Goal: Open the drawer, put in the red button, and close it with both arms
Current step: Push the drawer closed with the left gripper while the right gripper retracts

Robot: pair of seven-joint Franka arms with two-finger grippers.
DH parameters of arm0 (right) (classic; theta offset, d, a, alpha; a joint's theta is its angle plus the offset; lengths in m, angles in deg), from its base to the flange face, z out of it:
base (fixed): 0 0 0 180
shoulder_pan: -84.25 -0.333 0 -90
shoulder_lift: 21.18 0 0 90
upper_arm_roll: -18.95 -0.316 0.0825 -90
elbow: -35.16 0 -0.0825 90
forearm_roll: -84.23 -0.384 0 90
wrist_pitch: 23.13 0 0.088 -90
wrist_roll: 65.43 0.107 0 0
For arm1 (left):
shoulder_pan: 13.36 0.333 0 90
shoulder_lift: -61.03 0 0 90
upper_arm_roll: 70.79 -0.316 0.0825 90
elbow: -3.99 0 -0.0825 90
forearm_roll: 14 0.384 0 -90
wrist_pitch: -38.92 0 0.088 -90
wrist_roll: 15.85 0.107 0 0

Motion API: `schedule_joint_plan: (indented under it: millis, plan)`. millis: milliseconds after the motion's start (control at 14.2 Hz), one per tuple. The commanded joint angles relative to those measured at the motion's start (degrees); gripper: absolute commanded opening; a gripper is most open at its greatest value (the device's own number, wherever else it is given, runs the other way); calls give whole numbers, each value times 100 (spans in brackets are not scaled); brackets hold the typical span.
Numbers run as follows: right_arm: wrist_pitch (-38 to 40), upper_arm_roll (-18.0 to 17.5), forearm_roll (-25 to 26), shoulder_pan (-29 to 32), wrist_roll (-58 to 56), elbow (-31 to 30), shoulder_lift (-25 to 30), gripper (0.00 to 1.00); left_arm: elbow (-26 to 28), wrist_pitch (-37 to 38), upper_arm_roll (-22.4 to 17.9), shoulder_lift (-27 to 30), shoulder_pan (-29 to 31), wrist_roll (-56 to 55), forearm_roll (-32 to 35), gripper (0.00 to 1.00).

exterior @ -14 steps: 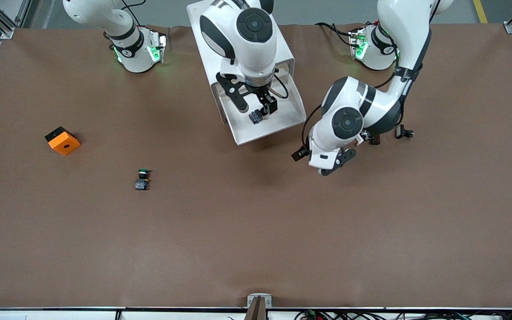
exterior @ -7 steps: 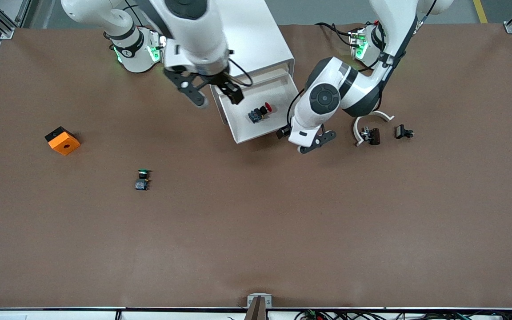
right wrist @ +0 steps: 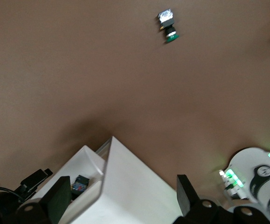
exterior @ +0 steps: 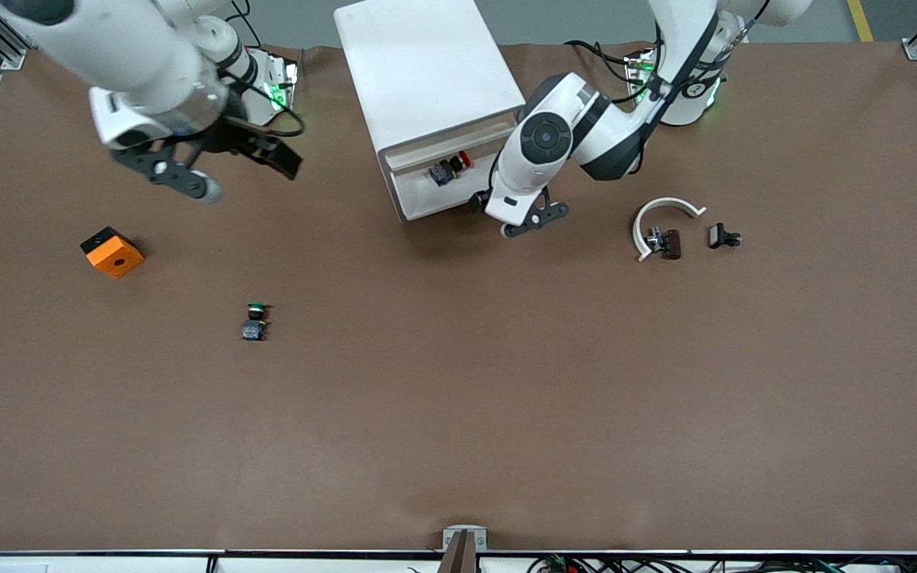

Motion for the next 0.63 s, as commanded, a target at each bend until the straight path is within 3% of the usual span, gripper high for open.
schedule_joint_plan:
  millis: [0,211,562]
  plan:
    - [-121,-100,77,756,-1294,-686,536,100,169,-107,286,137,44,-128,-99,100]
    - [-174,-100,304,1582,-2683,-696,511,100,169,-115,480,102,35,-260,-99,100]
    - [-411,-100,552,2419,-4110,-626,502,100,169,-370,761,-65,-44,-664,-99,100]
